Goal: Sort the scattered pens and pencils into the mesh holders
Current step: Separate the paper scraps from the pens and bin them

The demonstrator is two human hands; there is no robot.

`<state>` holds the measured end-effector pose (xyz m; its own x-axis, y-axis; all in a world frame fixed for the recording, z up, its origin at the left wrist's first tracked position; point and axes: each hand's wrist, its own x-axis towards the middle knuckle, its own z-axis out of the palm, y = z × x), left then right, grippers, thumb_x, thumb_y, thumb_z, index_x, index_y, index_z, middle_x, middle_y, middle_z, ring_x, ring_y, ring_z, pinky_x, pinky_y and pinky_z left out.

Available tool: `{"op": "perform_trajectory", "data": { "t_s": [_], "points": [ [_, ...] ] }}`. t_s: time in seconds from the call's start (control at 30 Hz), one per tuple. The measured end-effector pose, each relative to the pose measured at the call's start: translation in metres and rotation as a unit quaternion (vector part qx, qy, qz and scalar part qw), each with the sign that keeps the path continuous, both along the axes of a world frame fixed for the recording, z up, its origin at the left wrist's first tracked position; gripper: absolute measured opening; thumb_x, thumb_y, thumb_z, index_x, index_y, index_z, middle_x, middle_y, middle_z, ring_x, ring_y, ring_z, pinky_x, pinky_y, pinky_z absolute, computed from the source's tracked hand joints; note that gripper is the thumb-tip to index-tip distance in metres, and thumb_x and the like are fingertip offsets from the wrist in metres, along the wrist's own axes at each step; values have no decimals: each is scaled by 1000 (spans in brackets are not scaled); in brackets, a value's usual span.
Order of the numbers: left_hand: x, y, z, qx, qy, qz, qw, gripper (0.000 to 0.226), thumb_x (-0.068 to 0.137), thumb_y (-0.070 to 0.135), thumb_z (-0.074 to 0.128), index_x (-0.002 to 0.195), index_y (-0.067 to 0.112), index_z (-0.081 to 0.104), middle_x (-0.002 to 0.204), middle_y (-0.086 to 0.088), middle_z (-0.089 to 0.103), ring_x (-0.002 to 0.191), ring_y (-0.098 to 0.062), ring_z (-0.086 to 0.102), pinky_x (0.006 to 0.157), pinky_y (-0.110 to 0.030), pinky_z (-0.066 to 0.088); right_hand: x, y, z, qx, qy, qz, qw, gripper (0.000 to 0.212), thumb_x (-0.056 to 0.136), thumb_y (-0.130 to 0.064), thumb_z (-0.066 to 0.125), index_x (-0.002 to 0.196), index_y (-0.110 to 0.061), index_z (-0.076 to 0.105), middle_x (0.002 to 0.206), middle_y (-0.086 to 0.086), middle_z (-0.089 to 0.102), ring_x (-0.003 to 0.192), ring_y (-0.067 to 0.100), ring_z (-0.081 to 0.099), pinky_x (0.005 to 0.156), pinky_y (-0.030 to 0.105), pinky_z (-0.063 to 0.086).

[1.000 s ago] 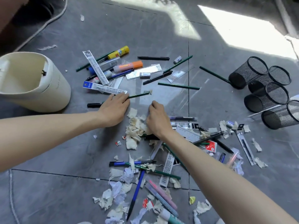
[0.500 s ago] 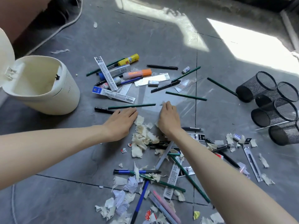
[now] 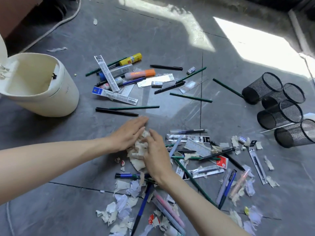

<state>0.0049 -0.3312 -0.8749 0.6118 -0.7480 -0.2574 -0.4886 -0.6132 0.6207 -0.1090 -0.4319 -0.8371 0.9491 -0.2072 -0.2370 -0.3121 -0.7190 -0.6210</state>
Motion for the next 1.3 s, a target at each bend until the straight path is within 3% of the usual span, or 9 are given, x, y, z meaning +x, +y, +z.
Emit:
{"op": "perform_trajectory", "data": {
  "t_s": [0.27, 0.4, 0.5, 0.63, 0.7, 0.8, 0.93, 1.1, 1.3],
  "points": [
    [-45, 33, 10, -55, 78, -49, 994, 55, 97, 46, 28, 144, 16, 31, 144, 4, 41, 131, -7, 36, 106, -14, 21, -17, 6, -4, 42, -9, -49, 998, 30, 85, 0, 46, 109, -15, 52, 108, 0, 55, 106, 16, 46, 86, 28, 40],
    [-42, 83, -5, -58, -53, 127, 989, 63, 91, 46, 24, 144, 15, 32, 150, 0, 33, 139, -4, 20, 115, -22, 6, -13, 19, -10, -3, -41, 7, 999, 34, 90, 2, 43, 121, -7, 51, 119, 8, 53, 110, 24, 45, 93, 35, 42],
    [-54, 105, -15, 1, -22, 231, 973, 61, 92, 40, 23, 148, 16, 22, 155, 7, 14, 139, 3, 2, 114, -20, -5, -6, 28, -17, -33, 24, 52, 998, 52, 81, 5, 47, 132, -4, 43, 137, 9, 40, 122, 29, 36, 96, 37, 40],
    [-75, 77, -10, -63, 50, 183, 980, 51, 100, 26, 28, 148, 14, 18, 152, 11, 12, 138, 5, 3, 109, -8, -6, -1, 50, -14, 61, 10, 121, 991, 41, 83, 2, 50, 124, -1, 54, 130, 11, 49, 118, 29, 43, 98, 36, 40],
    [-82, 61, -7, -103, 76, 183, 975, 53, 97, 28, 27, 147, 13, 21, 148, 11, 18, 139, 1, 10, 106, -2, 0, -4, 50, -10, 83, -44, 40, 995, 38, 83, 3, 50, 119, -3, 62, 123, 9, 58, 114, 24, 48, 97, 24, 37],
    [-80, 52, -10, -119, 47, 203, 971, 59, 93, 40, 26, 147, 16, 23, 152, 7, 20, 140, 0, 9, 113, -13, 4, -11, 28, -4, -14, -105, -52, 993, 37, 80, 7, 53, 111, -8, 68, 113, 3, 63, 107, 19, 52, 88, 24, 43],
    [-64, 47, -15, -58, -4, 127, 990, 73, 85, 59, 18, 148, 24, 18, 156, 5, 16, 143, -6, 4, 116, -29, -2, -9, 1, -3, -61, -26, 19, 998, 49, 82, 5, 49, 128, -13, 54, 116, 5, 60, 111, 24, 48, 83, 39, 45],
    [-50, 48, -23, -18, -79, -60, 995, 62, 90, 46, 17, 145, 21, 33, 153, 7, 24, 141, -7, 7, 114, -35, -1, -3, -11, 1, -120, 5, 70, 990, 38, 90, -1, 46, 124, -15, 46, 109, 7, 56, 108, 27, 46, 70, 34, 30],
    [-33, 86, -30, -18, -189, -101, 977, 50, 92, 24, 31, 138, 9, 45, 144, -9, 44, 135, -18, 26, 112, -29, 10, 2, -25, 4, -198, 51, 145, 968, 57, 74, 7, 49, 127, -14, 41, 108, 10, 60, 105, 30, 46, 71, 32, 24]
  ]
}}
